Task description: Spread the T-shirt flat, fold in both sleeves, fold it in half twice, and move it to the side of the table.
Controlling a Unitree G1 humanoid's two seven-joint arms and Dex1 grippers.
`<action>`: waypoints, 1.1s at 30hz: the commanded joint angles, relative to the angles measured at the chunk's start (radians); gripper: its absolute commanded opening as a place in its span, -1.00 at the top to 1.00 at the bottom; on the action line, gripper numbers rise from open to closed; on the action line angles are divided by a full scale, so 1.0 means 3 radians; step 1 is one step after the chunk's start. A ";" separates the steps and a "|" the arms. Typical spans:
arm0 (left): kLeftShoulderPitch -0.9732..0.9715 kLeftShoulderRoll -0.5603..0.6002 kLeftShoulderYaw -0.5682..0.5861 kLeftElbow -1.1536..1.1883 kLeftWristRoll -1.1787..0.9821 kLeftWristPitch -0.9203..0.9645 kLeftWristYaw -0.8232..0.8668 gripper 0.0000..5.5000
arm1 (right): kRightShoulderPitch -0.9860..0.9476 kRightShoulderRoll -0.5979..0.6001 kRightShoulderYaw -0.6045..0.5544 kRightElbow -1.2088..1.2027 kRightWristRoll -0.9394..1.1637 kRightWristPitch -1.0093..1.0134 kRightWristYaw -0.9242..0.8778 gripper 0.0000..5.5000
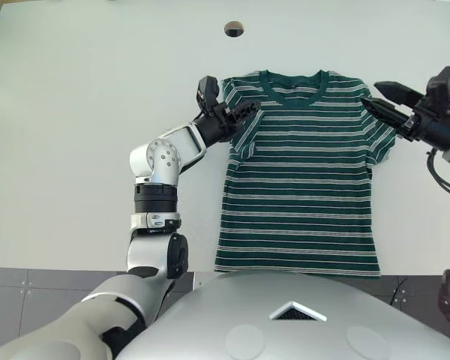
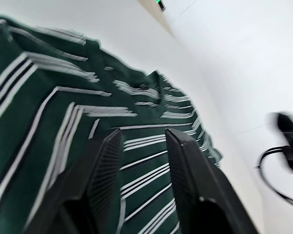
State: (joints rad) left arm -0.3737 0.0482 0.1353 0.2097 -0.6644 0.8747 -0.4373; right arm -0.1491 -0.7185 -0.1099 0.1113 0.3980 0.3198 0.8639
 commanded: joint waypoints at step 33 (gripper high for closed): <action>0.0275 -0.0053 0.0499 -0.1060 -0.0861 -0.0241 0.0408 0.08 | -0.0945 0.0118 0.0225 0.2307 -0.0963 -0.0239 -0.0185 0.96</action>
State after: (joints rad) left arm -0.2768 0.0257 0.2830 -0.1175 -0.9177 0.8081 -0.3319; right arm -0.4483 -0.6768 -0.0377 0.8056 0.1200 0.2245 0.8147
